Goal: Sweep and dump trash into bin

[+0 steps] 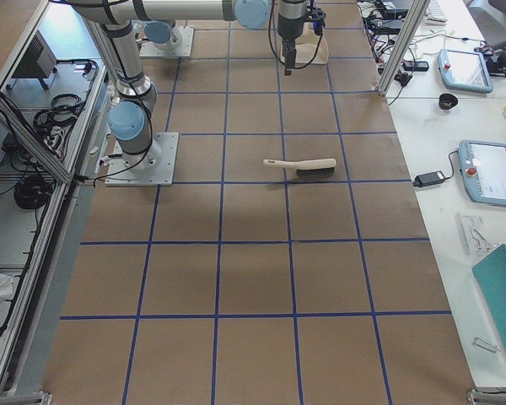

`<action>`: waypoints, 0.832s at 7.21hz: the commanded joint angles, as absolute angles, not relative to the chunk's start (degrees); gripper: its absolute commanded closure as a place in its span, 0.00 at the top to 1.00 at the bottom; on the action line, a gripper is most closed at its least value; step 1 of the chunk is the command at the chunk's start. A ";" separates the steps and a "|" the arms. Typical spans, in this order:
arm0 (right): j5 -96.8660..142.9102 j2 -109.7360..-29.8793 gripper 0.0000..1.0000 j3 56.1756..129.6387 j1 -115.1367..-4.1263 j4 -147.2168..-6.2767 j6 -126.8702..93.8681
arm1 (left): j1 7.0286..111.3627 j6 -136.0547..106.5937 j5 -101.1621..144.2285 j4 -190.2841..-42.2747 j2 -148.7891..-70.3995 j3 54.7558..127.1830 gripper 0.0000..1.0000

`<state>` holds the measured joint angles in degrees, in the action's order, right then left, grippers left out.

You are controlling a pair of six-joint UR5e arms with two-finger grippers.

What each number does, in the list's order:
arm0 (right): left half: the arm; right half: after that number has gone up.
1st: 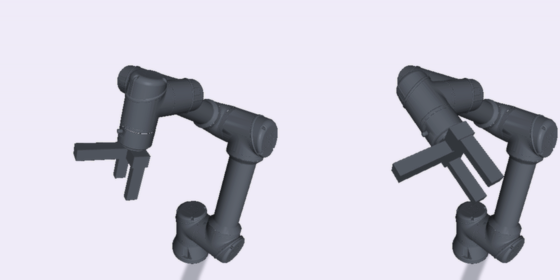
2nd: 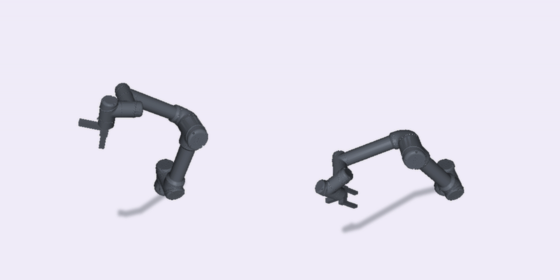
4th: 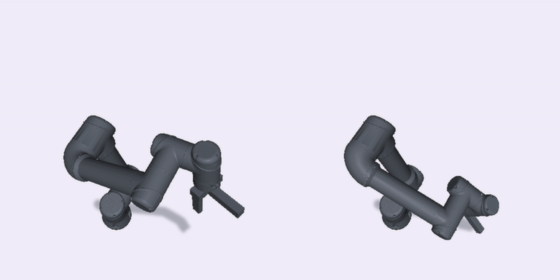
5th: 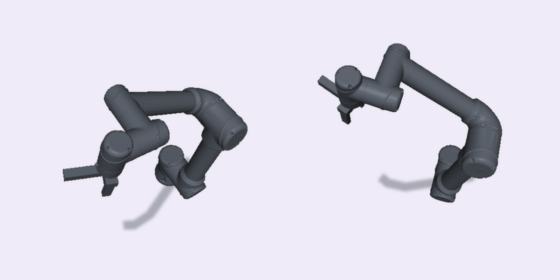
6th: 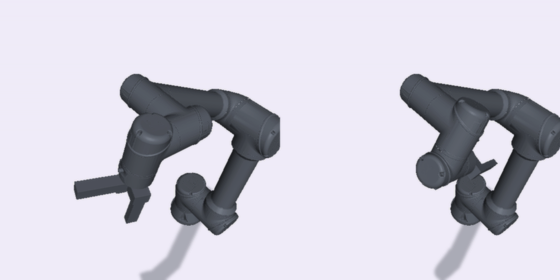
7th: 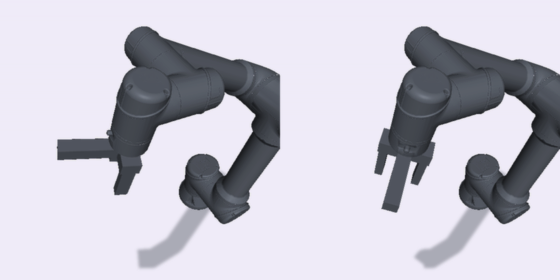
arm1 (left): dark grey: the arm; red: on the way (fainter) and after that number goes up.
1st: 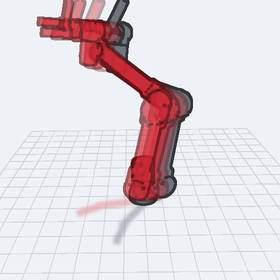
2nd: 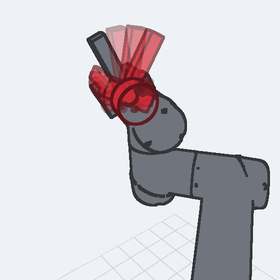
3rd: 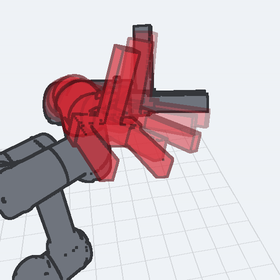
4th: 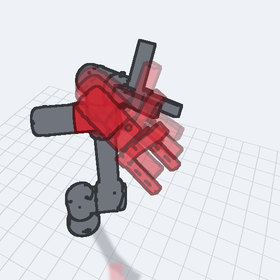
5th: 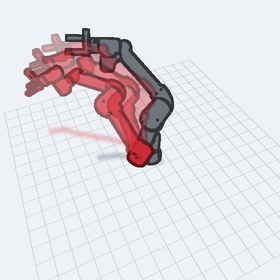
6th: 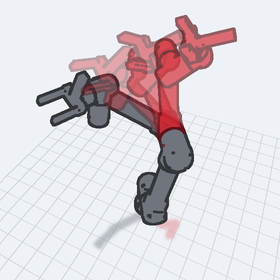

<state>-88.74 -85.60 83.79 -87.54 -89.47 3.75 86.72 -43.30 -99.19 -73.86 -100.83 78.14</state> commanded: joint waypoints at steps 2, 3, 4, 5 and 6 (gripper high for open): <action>-88.77 -85.52 1.00 83.85 -87.54 -89.56 3.78 | 91.75 -21.63 -91.98 -77.26 -98.19 81.28 1.00; -88.77 -85.52 1.00 83.93 -87.54 -89.56 3.78 | 92.37 -16.66 -90.72 -77.60 -97.22 83.13 1.00; -88.77 -85.52 1.00 83.94 -87.54 -89.47 3.78 | 93.16 -11.74 -90.79 -77.61 -95.47 86.19 1.00; -88.77 -85.52 1.00 83.94 -87.54 -89.47 3.78 | 93.43 -8.38 -90.70 -77.78 -93.62 87.96 1.00; -88.77 -85.52 1.00 83.94 -87.54 -89.47 3.78 | 93.43 -6.44 -90.96 -79.61 -92.65 88.50 1.00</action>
<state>-88.77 -85.52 83.93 -87.54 -89.49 3.78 93.21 -9.86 -90.90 -78.16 -94.23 87.09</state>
